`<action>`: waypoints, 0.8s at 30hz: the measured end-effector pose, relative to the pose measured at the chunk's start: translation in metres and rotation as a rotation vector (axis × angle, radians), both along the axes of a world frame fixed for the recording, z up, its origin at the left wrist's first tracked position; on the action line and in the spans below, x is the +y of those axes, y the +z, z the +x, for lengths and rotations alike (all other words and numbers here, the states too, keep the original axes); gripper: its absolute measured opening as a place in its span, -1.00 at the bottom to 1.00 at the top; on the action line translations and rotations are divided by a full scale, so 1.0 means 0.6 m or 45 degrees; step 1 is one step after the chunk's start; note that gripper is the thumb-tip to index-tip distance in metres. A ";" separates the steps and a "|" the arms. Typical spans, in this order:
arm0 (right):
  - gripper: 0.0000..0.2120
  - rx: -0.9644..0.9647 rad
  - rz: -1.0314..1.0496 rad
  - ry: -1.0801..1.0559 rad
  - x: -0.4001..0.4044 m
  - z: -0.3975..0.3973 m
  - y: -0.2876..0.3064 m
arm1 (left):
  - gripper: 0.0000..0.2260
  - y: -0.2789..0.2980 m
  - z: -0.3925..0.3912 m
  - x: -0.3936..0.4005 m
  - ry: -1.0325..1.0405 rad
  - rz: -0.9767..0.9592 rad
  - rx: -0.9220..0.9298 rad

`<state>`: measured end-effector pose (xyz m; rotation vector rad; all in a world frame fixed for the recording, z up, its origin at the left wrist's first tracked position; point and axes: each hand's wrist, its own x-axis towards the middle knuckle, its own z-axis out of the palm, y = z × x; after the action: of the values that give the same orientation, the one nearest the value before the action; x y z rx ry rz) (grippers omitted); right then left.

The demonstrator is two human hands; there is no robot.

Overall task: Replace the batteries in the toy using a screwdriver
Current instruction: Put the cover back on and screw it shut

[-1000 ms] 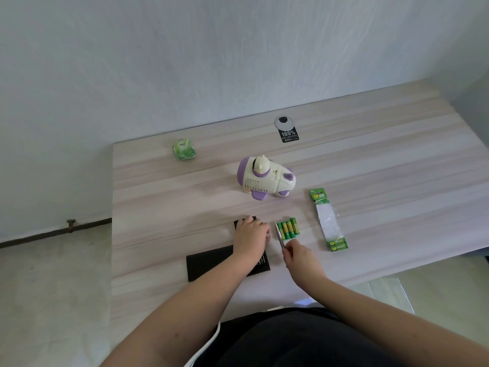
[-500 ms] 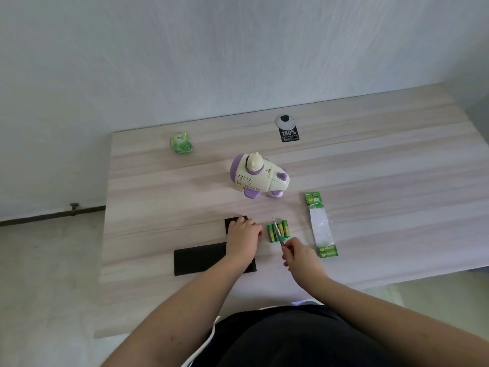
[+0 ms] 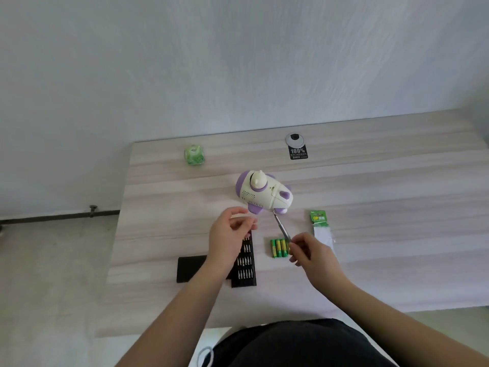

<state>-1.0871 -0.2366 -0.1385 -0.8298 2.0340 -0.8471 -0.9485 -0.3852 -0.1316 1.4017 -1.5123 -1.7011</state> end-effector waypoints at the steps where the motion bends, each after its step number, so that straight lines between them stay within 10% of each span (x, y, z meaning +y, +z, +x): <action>1: -0.95 0.006 -0.026 -0.004 -0.001 -0.002 0.010 | -0.88 0.017 0.000 -0.004 0.029 0.017 0.046; 24: -0.85 0.167 -0.375 -0.029 0.008 0.010 0.146 | -0.85 0.176 -0.037 0.013 0.123 0.371 0.500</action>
<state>-1.0812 -0.2317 -0.0509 -1.0488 2.0634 -1.1503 -0.9706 -0.3771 -0.0258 1.1589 -1.0004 -2.0485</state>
